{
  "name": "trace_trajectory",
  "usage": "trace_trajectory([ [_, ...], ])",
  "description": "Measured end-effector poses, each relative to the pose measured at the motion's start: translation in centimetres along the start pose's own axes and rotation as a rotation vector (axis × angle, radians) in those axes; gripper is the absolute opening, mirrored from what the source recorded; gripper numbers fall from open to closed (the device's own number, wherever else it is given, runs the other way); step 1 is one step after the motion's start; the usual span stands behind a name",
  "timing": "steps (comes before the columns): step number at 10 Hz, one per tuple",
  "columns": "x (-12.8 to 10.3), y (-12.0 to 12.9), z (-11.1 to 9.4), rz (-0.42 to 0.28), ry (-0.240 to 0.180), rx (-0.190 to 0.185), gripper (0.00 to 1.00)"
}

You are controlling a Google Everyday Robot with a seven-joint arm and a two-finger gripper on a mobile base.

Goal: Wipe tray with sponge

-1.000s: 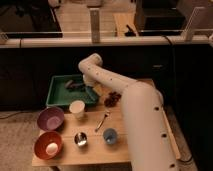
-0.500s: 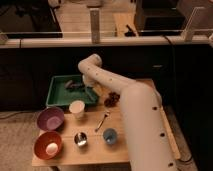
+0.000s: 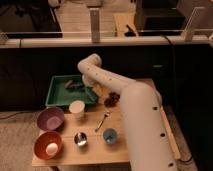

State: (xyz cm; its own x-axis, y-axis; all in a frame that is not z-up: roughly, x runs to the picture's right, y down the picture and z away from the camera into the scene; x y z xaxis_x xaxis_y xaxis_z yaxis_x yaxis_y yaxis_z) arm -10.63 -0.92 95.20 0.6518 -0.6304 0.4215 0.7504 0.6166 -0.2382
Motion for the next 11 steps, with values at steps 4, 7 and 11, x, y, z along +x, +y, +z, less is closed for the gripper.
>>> trace_trajectory([
  [4, -1.1, -1.3, -0.8, -0.020, 0.026, -0.030, 0.00],
  [7, -1.2, -1.4, -1.6, -0.023, 0.071, -0.078, 0.00],
  [11, -1.7, -2.0, -1.6, -0.055, 0.034, -0.027, 0.00],
])
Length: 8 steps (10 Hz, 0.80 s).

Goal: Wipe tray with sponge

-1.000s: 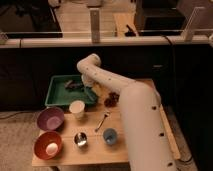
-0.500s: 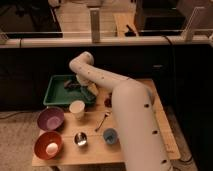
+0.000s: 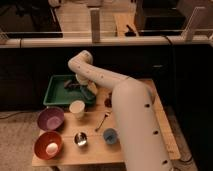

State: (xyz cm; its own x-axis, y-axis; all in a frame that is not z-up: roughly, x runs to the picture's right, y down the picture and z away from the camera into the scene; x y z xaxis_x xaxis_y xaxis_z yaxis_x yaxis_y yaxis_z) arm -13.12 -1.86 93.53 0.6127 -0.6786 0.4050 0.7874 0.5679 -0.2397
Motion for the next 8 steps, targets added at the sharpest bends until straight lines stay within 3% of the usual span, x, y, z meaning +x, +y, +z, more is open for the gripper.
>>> trace_trajectory([
  [3, -1.7, -1.9, 1.1, -0.048, -0.052, 0.065, 0.00],
  [6, -2.3, -3.0, 1.8, -0.070, -0.064, 0.099, 0.00],
  [8, -2.2, -3.1, 2.6, -0.082, -0.049, 0.115, 0.00],
])
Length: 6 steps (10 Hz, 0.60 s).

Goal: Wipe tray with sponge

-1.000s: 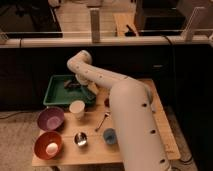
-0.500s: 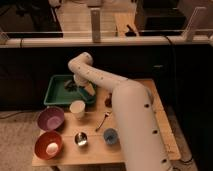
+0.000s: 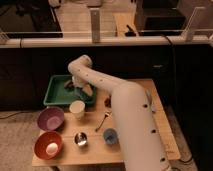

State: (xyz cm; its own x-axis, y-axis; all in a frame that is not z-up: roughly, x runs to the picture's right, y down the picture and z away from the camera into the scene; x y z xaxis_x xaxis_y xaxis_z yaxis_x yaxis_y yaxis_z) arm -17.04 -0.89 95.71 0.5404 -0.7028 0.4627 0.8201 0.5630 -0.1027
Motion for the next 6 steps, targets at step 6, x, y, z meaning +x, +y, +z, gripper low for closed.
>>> trace_trajectory([
  [6, 1.4, 0.2, 2.6, -0.047, 0.046, 0.007, 0.00],
])
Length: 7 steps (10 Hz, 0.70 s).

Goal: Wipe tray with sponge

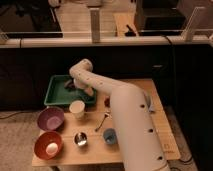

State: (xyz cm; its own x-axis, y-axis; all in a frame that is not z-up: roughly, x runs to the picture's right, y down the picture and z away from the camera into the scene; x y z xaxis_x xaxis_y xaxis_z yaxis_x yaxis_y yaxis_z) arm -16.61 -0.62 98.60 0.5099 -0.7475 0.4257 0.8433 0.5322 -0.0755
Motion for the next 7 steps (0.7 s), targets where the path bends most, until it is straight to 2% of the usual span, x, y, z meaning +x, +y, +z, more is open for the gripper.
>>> trace_trajectory([
  [3, 0.7, -0.9, 1.3, -0.035, 0.001, 0.000, 0.00],
  [7, -0.2, -3.2, 2.4, -0.081, -0.034, 0.016, 0.00],
])
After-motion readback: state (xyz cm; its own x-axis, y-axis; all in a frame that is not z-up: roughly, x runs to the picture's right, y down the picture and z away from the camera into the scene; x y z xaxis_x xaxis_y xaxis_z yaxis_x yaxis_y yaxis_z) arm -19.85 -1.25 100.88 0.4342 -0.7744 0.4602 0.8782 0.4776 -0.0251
